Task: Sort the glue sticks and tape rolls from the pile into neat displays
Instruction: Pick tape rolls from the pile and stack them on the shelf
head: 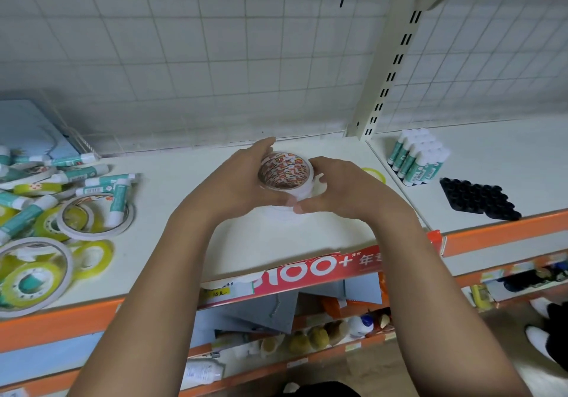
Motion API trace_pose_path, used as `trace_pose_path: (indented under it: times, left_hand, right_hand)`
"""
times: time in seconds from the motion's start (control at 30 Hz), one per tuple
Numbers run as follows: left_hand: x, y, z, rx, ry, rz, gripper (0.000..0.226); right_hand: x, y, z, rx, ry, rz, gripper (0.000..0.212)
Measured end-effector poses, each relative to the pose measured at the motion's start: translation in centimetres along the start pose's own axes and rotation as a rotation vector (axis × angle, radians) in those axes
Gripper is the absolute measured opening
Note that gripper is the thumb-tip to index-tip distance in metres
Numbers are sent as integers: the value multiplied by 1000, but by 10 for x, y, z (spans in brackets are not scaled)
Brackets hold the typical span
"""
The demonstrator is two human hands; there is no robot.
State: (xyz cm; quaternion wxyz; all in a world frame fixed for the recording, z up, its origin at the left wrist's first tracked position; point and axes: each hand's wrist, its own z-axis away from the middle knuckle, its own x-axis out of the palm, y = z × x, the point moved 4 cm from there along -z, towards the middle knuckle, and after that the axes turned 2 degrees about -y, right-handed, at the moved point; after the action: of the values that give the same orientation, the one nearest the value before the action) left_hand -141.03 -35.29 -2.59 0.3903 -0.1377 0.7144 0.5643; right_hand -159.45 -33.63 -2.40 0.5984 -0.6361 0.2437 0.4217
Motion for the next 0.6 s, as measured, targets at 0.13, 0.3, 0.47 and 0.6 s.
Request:
trace_pose_path:
  times: [0.13, 0.3, 0.47, 0.6]
  left_hand:
    - [-2, -2, 5, -53, 36, -51, 114]
    - [-1, 0, 6, -87, 49, -82, 68]
    - [3, 3, 1, -104, 87, -132, 73]
    - [7, -3, 2, -96, 89, -67, 73]
  right_hand:
    - [0, 1, -4, 1, 0, 3, 70]
    - [1, 3, -11, 11, -19, -9, 63]
    - [-3, 6, -16, 22, 6, -44, 58]
    - [-4, 7, -16, 9, 8, -56, 59]
